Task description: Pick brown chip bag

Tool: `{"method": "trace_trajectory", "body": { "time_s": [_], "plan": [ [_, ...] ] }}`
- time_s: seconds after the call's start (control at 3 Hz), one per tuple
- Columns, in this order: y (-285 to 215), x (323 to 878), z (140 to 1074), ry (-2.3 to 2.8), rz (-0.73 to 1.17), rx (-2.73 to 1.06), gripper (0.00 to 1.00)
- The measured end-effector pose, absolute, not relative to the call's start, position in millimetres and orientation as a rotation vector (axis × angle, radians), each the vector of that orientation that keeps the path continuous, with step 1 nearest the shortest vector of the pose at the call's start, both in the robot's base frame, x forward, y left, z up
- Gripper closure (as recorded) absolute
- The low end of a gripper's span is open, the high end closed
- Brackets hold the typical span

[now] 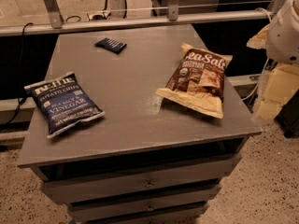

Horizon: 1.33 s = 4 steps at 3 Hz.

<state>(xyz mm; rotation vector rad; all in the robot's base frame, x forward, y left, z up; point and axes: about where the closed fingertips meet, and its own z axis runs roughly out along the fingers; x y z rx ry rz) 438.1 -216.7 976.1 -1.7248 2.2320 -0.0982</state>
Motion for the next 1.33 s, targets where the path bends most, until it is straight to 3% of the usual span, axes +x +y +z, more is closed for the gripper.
{"method": "trace_trajectory", "body": {
  "time_s": [0.67, 1.33],
  "plan": [
    [-211, 451, 970, 2.188, -0.061, -1.71, 0.0],
    [-190, 532, 941, 2.042, 0.044, -1.618, 0.0]
  ]
}}
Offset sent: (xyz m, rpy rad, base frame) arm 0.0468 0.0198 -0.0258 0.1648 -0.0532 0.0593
